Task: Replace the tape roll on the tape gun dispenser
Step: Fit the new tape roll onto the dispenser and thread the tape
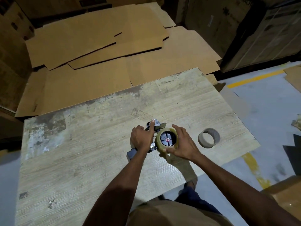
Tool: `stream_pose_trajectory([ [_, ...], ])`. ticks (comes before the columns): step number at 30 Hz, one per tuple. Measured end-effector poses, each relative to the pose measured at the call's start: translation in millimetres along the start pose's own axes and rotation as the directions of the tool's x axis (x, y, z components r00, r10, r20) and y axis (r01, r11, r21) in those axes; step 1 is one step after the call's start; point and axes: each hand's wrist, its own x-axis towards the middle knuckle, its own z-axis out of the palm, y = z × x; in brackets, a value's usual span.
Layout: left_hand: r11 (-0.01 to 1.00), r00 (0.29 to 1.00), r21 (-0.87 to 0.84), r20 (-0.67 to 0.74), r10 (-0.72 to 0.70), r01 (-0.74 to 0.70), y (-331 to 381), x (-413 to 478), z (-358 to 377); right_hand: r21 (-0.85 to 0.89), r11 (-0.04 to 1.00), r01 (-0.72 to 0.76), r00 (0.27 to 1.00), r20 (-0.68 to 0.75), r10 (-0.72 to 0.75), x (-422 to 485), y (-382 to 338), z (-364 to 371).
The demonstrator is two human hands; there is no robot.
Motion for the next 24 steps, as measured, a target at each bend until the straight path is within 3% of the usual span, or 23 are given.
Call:
stream_pose_trajectory([
  [16,0.989,0.990,-0.024,-0.006,-0.143,0.143,-0.5,-4.2,4.1,-0.057,0.994,-0.097,0.992,0.069,0.101,16.4,-13.1,9.5],
  [24,0.989,0.989,-0.001,0.008,-0.147,0.147,-1.0,-4.7,0.6,-0.113,0.990,-0.085,0.991,0.093,0.096,24.8,-19.9,11.9],
])
